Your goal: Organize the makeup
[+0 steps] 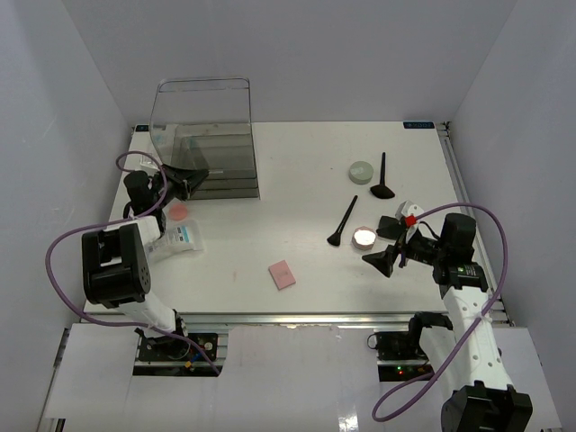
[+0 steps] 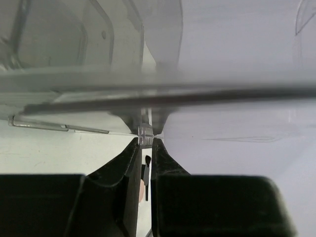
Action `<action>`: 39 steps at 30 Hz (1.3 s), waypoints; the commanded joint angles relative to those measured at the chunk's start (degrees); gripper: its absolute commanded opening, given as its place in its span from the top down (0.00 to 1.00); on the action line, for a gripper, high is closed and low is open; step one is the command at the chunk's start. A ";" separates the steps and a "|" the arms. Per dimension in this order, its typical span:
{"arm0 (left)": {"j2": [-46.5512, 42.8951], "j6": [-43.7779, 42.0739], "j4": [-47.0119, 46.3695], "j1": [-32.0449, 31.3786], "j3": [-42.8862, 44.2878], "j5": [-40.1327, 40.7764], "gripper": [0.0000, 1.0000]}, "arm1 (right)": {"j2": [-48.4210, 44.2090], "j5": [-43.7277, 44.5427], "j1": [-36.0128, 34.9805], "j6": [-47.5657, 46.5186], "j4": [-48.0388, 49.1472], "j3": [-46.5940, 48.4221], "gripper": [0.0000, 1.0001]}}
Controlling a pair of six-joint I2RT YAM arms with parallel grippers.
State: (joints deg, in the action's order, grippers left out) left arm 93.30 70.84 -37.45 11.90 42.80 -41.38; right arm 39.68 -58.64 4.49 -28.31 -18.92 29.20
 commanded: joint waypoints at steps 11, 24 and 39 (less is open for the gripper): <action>-18.52 2.25 -3.81 1.11 -1.87 -7.14 1.00 | 16.40 9.37 -17.49 5.82 -3.62 14.56 0.01; -22.59 7.06 -2.20 1.03 2.89 -6.28 1.00 | 45.02 47.12 -55.95 26.08 -6.06 35.01 0.10; -24.61 7.91 -0.78 1.02 3.22 -6.29 1.00 | 64.92 66.54 -68.38 41.54 -7.85 43.70 0.10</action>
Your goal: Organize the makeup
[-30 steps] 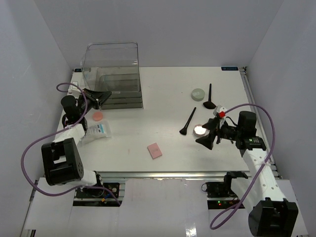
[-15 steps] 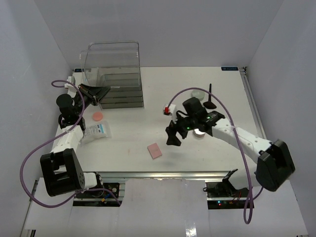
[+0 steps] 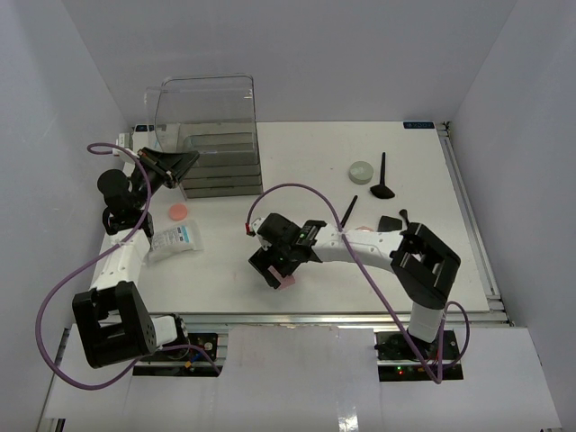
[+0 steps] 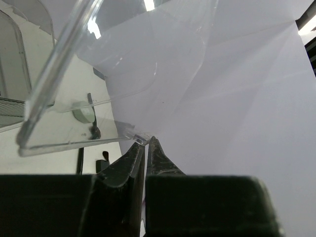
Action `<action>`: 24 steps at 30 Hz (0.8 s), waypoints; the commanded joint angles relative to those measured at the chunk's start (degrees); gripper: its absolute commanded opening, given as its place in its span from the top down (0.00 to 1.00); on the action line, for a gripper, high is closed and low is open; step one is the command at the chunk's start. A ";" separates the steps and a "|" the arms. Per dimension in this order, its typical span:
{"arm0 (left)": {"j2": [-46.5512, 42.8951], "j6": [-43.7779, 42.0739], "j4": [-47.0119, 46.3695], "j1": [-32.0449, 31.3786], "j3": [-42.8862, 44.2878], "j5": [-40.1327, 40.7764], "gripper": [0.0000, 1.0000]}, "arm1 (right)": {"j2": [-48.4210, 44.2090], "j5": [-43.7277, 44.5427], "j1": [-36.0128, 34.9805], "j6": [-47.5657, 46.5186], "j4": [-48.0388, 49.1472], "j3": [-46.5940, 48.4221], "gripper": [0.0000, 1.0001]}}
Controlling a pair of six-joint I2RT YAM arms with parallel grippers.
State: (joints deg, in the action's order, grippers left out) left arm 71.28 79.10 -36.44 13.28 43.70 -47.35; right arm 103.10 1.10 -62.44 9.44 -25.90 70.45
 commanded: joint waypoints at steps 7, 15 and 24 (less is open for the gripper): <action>-2.52 0.68 -3.06 -0.27 2.21 -0.87 1.00 | 3.60 8.03 -2.48 3.68 -0.47 1.03 0.10; -2.35 1.52 -4.22 -0.36 2.18 -0.99 1.00 | 5.27 6.23 -2.41 2.39 -0.21 0.37 0.09; -2.02 2.03 -5.05 -0.36 2.09 -0.99 1.00 | 4.65 4.97 -0.85 1.46 0.49 -0.93 0.05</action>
State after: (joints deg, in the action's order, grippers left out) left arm 71.26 81.23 -38.20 13.28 43.70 -47.40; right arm 107.26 7.27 -64.47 11.44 -26.50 70.46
